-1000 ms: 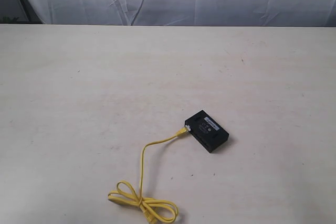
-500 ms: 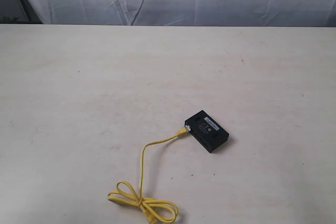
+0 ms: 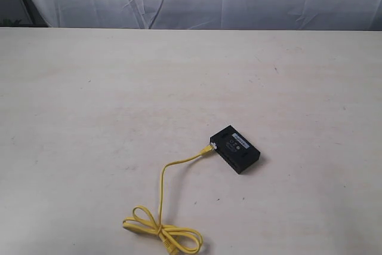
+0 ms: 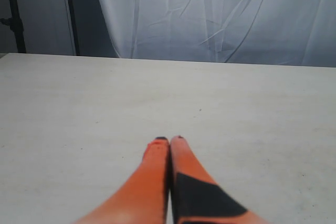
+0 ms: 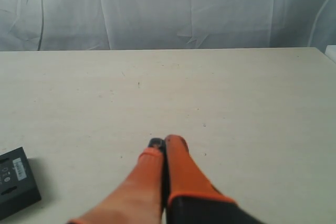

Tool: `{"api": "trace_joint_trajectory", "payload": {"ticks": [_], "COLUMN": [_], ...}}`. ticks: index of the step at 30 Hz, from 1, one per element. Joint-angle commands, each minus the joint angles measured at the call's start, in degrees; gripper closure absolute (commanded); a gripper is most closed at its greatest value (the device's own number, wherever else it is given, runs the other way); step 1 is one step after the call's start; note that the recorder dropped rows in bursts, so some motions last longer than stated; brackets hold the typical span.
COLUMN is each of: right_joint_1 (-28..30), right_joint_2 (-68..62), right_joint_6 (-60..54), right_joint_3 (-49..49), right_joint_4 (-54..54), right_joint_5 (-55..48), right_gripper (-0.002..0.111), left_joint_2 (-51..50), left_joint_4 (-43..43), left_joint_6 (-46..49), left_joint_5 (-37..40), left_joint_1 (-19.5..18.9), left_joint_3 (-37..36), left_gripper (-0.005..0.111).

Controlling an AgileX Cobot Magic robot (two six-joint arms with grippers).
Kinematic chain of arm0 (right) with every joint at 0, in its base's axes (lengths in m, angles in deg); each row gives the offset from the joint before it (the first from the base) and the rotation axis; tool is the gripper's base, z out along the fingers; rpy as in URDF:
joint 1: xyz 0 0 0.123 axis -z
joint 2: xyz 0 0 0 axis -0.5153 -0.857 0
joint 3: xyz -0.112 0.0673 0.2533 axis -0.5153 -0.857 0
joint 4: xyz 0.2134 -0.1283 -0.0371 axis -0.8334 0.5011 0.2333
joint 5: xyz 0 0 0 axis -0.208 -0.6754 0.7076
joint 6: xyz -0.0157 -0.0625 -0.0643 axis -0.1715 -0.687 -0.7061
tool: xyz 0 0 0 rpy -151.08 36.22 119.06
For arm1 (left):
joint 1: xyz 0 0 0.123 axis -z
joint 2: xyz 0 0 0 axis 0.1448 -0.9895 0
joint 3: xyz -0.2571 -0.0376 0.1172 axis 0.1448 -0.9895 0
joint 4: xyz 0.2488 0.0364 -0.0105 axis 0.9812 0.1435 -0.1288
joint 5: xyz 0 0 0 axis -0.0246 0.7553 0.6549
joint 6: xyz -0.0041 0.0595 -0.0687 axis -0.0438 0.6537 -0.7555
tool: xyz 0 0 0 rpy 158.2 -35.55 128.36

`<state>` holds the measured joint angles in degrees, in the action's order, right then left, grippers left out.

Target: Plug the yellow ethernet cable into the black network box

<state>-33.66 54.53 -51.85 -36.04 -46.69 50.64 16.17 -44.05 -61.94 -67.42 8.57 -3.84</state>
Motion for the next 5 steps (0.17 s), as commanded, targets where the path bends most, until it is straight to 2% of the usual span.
{"api": "trace_joint_trajectory", "payload": {"ticks": [1, 5], "right_joint_1": [0.3, 0.3], "right_joint_2": [0.4, 0.4], "right_joint_6": [0.0, 0.0], "right_joint_3": [-0.4, -0.4], "right_joint_4": [0.3, 0.3], "right_joint_5": [0.4, 0.4], "right_gripper": [0.109, 0.109], "left_joint_2": [0.3, 0.3], "left_joint_4": [0.3, 0.9], "left_joint_6": [-0.2, -0.2], "left_joint_5": [-0.8, -0.8], "left_joint_1": [-0.1, -0.1], "left_joint_3": [-0.3, -0.3], "left_gripper": [0.107, 0.107]}}
